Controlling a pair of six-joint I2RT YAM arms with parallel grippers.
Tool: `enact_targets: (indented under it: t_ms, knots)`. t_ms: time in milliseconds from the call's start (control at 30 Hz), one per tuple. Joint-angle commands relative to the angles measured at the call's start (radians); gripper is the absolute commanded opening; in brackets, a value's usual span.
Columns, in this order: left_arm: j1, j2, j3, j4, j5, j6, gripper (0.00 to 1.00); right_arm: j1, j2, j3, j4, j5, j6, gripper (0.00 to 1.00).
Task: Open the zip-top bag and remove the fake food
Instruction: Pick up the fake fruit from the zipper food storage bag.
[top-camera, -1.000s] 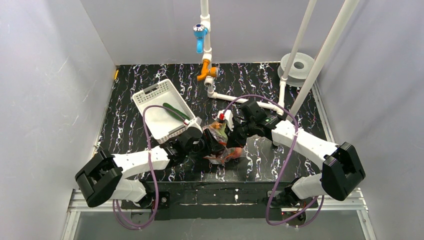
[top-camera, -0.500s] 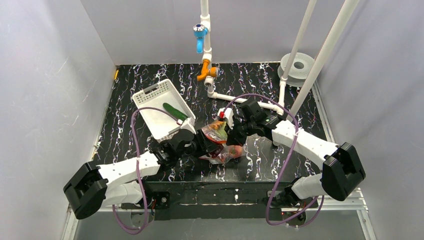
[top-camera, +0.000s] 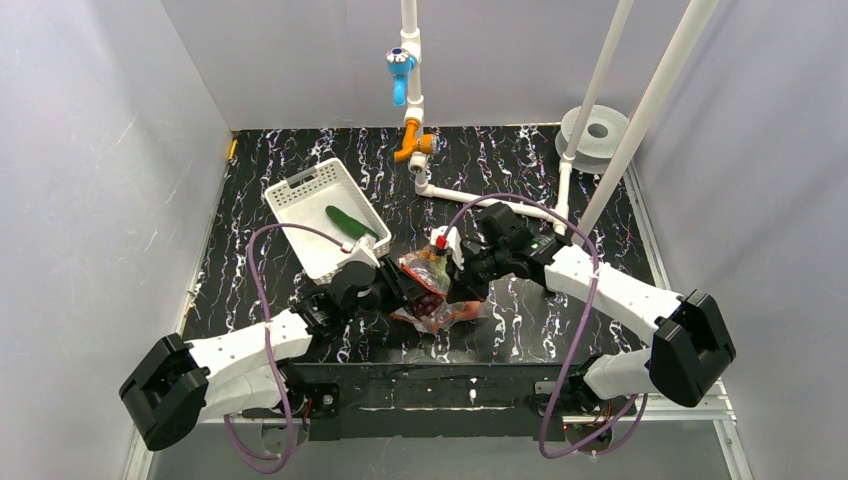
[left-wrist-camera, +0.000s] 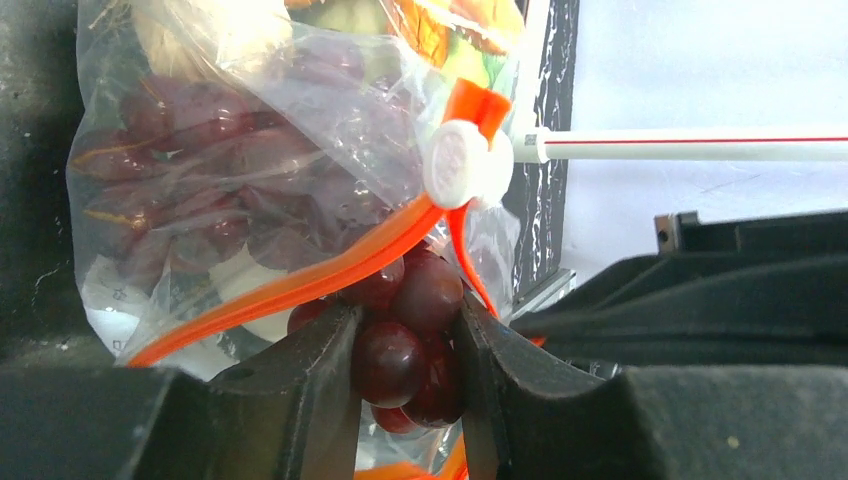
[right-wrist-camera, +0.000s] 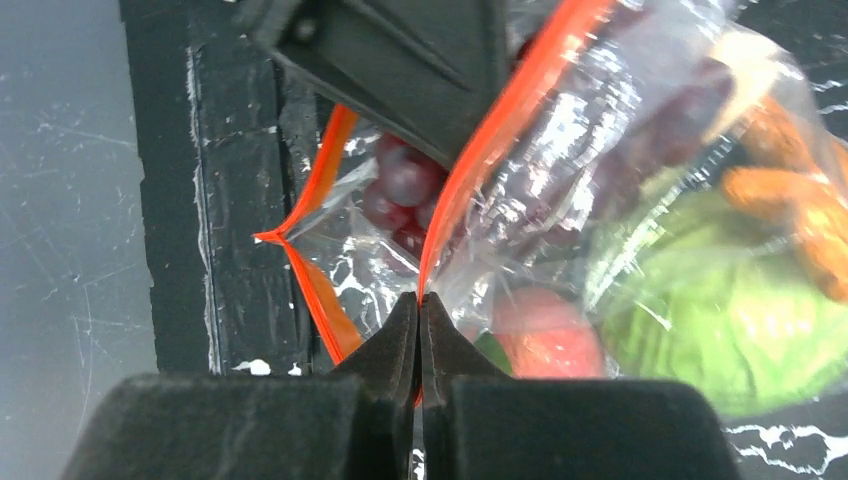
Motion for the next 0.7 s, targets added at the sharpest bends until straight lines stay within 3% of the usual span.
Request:
enact_targets:
  t_ms: [0,333,667]
  knots:
    - [0.01,0.027,0.011,0.119,-0.071,-0.025,0.09,0.054,0.029,0.03,-0.066,-0.036,-0.033,0.04]
    - [0.031,-0.077,-0.024,0.145,-0.088,-0.08,0.07,0.079,0.016,0.0,-0.019,0.194,-0.041,0.01]
    - [0.091,-0.23,-0.083,0.098,-0.043,-0.127,0.05,0.07,0.018,0.006,-0.029,0.197,-0.051,0.01]
